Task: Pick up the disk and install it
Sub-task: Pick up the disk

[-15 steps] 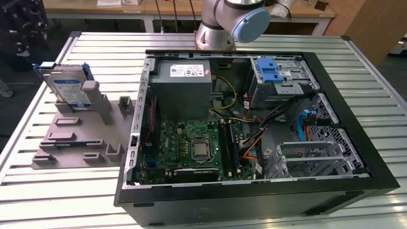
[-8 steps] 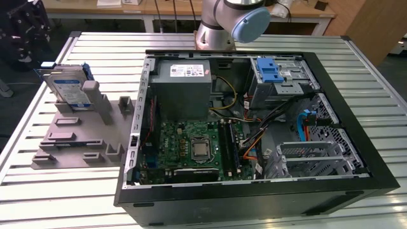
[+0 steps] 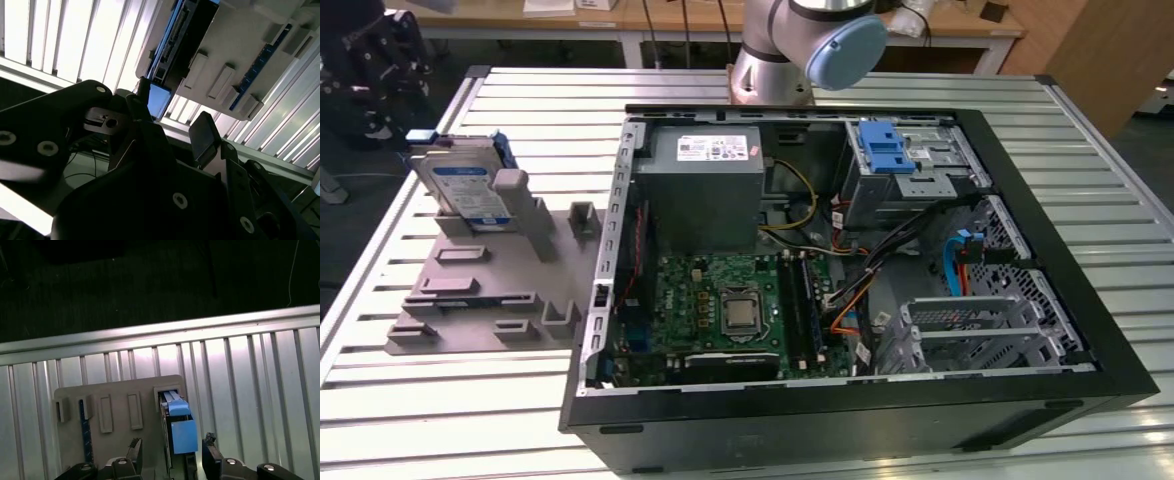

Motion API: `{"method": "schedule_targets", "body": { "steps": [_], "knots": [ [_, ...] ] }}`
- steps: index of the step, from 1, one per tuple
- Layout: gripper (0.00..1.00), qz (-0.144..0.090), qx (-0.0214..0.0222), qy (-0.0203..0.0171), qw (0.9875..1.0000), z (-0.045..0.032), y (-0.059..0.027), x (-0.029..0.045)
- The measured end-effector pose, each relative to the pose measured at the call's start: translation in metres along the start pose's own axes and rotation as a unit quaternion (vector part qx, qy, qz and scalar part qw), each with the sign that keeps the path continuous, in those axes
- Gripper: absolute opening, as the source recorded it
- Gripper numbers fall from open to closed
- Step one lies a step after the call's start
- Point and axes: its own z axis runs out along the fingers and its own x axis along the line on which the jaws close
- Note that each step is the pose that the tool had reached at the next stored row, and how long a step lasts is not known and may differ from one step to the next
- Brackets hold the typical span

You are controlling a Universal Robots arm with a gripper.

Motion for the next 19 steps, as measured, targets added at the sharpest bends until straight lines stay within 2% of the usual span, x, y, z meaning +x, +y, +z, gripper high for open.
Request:
{"method": "schedule_targets", "body": {
  "steps": [5,9,14,19],
  "knots": [
    [0.58,-0.003,0.0,0.0,1.0,0.0021,0.0012,-0.0015],
    [0.58,-0.022,-0.0003,0.0004,0.9997,0.0049,0.002,-0.0016],
    [0.58,-0.024,-0.0003,0.0004,0.9997,0.0092,0.0031,-0.0045],
    [0.58,-0.024,-0.0003,0.0004,0.9997,0.017,0.0038,-0.0054]
  ]
}}
